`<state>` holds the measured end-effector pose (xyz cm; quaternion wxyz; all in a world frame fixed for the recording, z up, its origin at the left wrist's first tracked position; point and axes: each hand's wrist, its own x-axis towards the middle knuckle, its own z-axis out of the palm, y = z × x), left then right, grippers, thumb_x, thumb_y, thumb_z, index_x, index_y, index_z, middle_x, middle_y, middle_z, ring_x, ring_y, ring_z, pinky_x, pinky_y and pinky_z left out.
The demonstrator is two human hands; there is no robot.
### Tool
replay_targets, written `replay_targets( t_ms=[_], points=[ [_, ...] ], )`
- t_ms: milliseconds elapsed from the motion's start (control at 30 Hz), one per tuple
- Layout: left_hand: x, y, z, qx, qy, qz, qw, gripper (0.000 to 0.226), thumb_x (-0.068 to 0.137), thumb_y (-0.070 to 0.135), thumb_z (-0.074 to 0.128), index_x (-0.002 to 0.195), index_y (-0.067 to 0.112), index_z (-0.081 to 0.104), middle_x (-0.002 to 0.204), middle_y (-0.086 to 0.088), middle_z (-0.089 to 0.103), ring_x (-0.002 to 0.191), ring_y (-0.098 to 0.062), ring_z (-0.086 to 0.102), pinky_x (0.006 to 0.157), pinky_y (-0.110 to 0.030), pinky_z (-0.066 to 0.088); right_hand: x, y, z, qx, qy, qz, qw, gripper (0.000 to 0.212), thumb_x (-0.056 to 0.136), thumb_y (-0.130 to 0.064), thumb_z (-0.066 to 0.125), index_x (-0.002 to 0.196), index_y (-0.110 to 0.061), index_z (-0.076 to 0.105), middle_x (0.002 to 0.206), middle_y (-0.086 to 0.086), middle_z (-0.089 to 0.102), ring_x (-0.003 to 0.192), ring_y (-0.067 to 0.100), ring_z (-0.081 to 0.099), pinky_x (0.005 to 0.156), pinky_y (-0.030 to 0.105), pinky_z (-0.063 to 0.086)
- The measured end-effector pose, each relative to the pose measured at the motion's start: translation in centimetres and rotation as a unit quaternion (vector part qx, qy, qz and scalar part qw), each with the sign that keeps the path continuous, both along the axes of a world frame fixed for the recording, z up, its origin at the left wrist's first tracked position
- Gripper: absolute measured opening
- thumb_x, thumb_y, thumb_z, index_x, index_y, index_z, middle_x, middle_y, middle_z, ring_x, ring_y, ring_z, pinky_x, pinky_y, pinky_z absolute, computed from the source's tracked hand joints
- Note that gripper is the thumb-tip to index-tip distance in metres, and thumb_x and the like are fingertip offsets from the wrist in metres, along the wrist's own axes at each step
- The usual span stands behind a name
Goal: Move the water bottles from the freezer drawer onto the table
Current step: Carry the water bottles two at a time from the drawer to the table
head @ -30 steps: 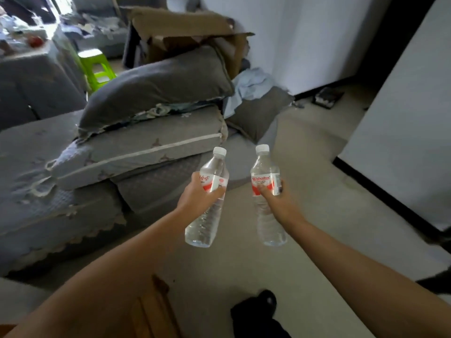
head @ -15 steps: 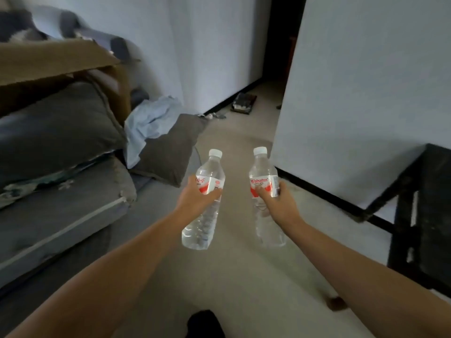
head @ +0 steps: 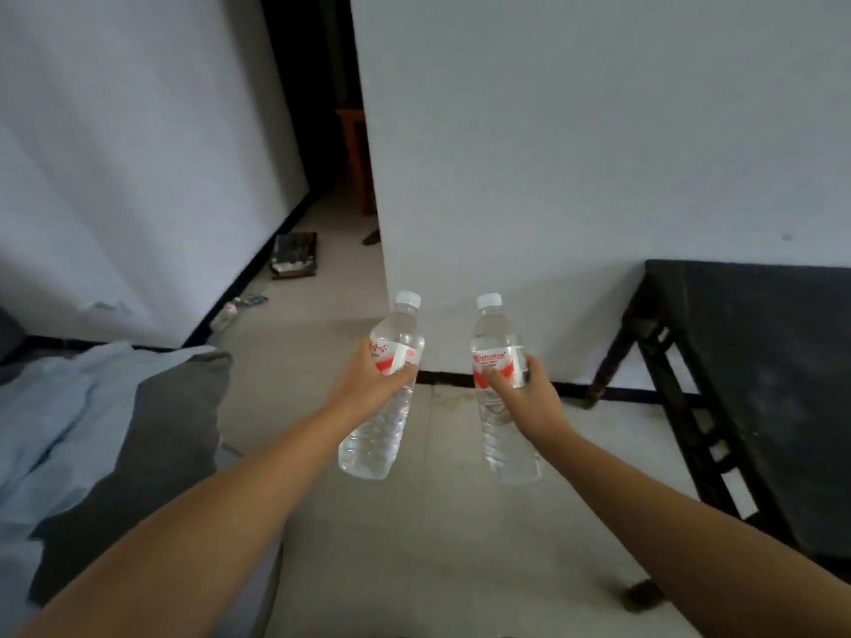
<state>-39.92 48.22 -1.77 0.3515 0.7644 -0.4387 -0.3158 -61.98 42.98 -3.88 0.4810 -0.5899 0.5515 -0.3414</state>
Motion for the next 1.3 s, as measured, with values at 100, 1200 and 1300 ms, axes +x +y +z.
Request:
replay_targets(
  t_ms=[100,1200,1300],
  points=[
    [-0.2,-6.2,0.1,0.01,0.004,-0.056,0.998,0.079,0.055,0.065,0.066,0.123,0.03,0.043,0.11,0.008,0.062,0.099,-0.018,0.063,0.091,-0.046,0.052,-0.6,-3.6,-0.3,0.019,-0.007,-0.051,0.999,0.05,0.083,-0.047,0.069,0.121,-0.02,0.051,0.108,-0.002,0.064,0.1,0.018,0.064,0.091,0.037,0.051],
    [-39.0,-67.2,0.0,-0.027,-0.023,-0.543,0.839,0.069,0.079,0.043,0.071,0.132,0.018,0.035,0.123,-0.004,0.057,0.103,-0.021,0.059,0.091,-0.037,0.051,-31.7,-45.6,-0.6,-0.007,-0.025,-0.519,0.854,0.052,0.089,-0.04,0.064,0.132,-0.02,0.042,0.101,-0.011,0.058,0.086,0.003,0.059,0.071,0.02,0.046],
    [-43.9,-71.9,0.8,-0.029,-0.017,-0.594,0.804,0.067,0.078,0.04,0.072,0.13,0.017,0.036,0.123,-0.005,0.057,0.108,-0.025,0.059,0.092,-0.039,0.05,-34.1,-48.5,0.0,-0.016,-0.027,-0.578,0.815,0.05,0.089,-0.039,0.064,0.129,-0.018,0.044,0.097,-0.012,0.06,0.085,0.003,0.061,0.068,0.02,0.047]
  ],
)
